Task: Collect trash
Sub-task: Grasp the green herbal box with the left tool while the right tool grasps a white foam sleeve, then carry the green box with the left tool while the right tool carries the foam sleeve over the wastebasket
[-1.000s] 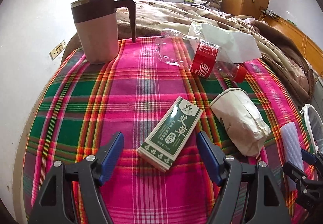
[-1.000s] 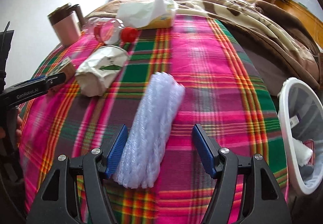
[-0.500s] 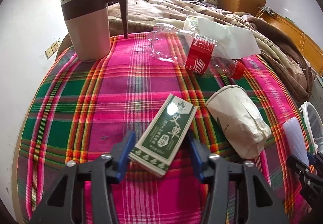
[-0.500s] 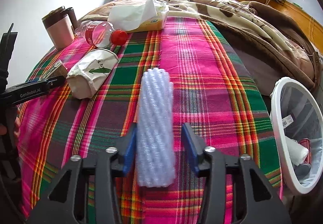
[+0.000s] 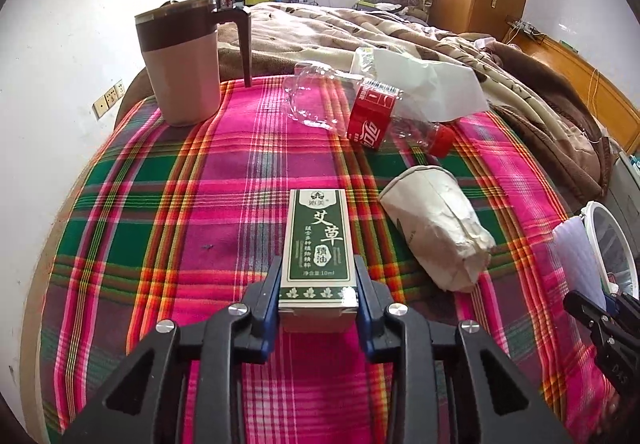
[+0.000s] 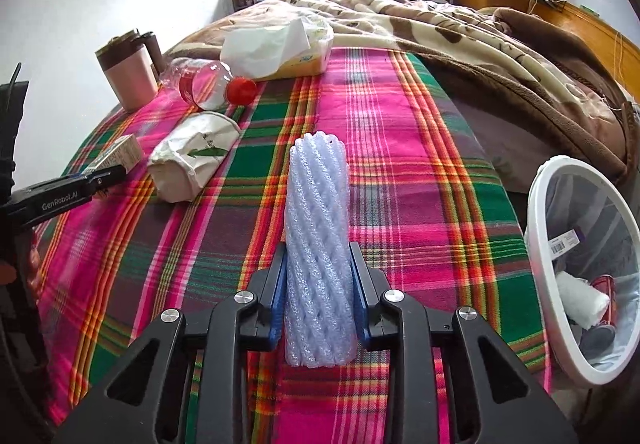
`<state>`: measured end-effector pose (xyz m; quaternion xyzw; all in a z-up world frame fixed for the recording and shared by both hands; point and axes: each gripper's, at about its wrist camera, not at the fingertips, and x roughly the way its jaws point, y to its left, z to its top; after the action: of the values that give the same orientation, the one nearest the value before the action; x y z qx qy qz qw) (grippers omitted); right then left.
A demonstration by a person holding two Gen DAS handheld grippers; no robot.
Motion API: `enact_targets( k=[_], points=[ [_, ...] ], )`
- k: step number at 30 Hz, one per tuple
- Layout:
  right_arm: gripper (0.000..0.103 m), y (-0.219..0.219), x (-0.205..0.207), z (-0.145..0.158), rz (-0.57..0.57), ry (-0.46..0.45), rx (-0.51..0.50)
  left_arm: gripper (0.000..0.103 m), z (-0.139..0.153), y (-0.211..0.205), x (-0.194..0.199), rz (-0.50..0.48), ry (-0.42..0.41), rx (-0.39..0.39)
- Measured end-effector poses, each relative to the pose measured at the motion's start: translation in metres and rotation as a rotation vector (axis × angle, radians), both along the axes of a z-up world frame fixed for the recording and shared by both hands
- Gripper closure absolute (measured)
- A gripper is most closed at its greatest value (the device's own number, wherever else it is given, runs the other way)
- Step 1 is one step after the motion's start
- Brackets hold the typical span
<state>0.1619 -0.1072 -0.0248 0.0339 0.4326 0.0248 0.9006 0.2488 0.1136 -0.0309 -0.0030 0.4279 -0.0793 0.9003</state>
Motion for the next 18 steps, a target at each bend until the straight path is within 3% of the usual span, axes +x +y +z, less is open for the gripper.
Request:
enact_targets(
  k=[18],
  points=[
    [0.075,-0.019,-0.024,0.032,-0.004,-0.11,0.021,0.07,0.043,-0.023,-0.058,-0.032,-0.098,-0.041]
  ],
)
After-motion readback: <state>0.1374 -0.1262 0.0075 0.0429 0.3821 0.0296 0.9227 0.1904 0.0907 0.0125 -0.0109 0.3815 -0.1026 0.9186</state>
